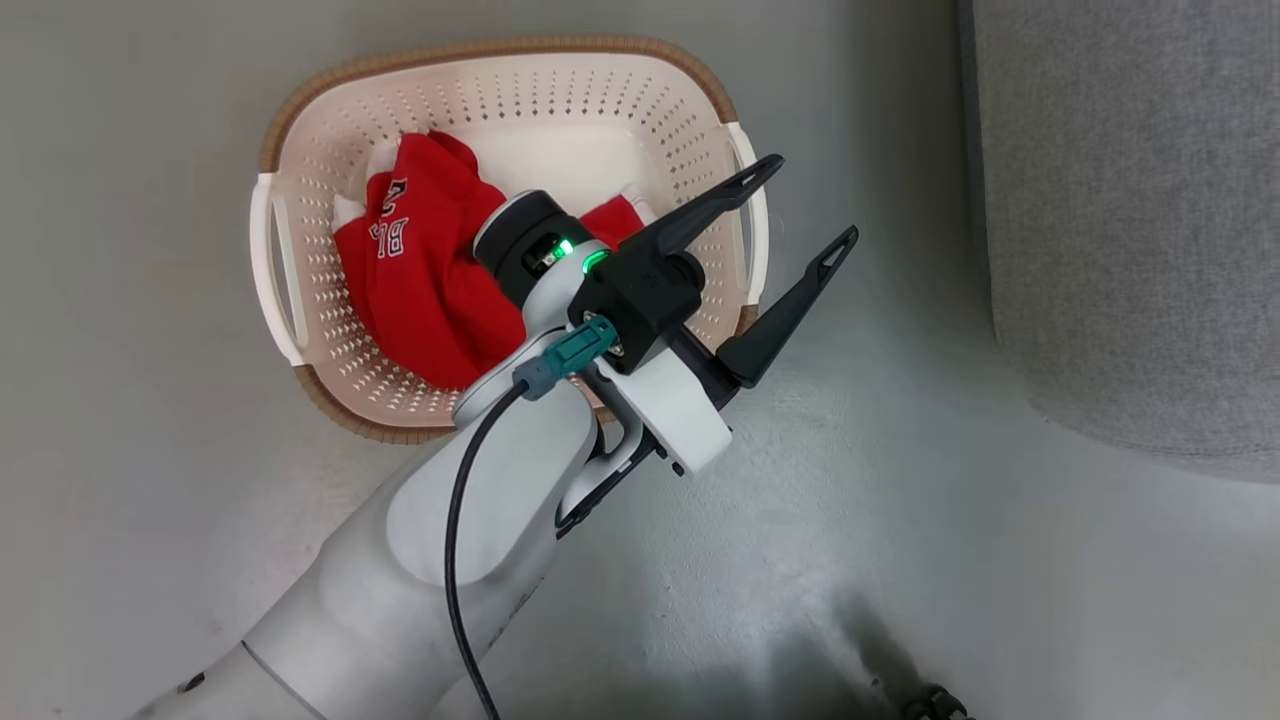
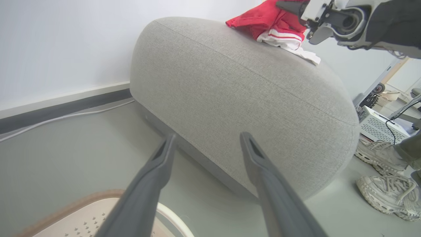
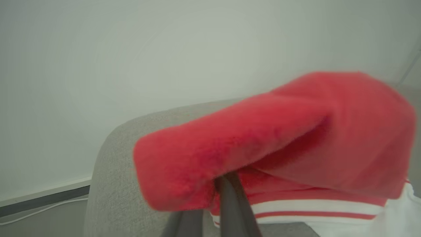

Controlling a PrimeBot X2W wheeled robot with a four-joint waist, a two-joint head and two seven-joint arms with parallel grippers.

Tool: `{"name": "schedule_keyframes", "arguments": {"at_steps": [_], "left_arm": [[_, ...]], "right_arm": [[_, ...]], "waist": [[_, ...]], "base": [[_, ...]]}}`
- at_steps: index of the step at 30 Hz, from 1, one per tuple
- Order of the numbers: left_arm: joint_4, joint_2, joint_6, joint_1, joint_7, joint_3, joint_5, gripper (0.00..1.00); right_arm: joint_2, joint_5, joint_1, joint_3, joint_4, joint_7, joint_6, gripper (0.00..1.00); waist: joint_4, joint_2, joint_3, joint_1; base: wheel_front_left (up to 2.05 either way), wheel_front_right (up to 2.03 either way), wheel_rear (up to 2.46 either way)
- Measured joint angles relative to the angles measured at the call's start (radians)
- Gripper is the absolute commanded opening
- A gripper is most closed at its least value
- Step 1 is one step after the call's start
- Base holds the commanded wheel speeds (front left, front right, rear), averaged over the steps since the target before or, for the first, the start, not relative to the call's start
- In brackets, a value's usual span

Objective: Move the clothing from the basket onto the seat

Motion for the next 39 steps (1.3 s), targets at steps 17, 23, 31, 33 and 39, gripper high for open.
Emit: {"name": "schedule_keyframes", "arguments": {"at_steps": [17, 23, 31, 33, 39], "left_arm": [[-0.023, -0.004, 0.0, 0.157, 0.0, 0.122, -0.001, 1.0], [-0.031, -0.004, 0.0, 0.257, 0.0, 0.204, -0.001, 1.0], [-0.053, -0.008, 0.0, 0.408, 0.0, 0.374, 0.027, 1.0], [-0.057, -0.009, 0.0, 0.445, 0.0, 0.411, 0.037, 1.0], [-0.071, -0.012, 0.0, 0.529, 0.0, 0.508, 0.062, 1.0]], "right_arm": [[0.073, 0.101, 0.311, 0.082, -0.087, 0.0, 0.0, 1.0], [0.089, 0.093, 0.403, 0.114, -0.132, 0.0, 0.0, 1.0], [0.104, 0.085, 0.517, 0.163, -0.195, 0.0, 0.0, 1.0], [0.106, 0.083, 0.545, 0.17, -0.209, 0.0, 0.0, 1.0], [0.127, 0.068, 0.618, 0.197, -0.255, 0.0, 0.0, 1.0]], "waist": [[0.021, 0.0, -0.2, 0.0], [0.038, 0.0, -0.294, -0.0001], [0.083, 0.0, -0.421, 0.0], [0.099, 0.0, -0.451, 0.0], [0.155, 0.0, -0.534, 0.0]], "base": [[0.0, 0.0, 0.0], [0.0, 0.0, 0.0], [0.0, 0.0, 0.0], [0.0, 0.0, 0.0], [0.0, 0.0, 0.0]]}}
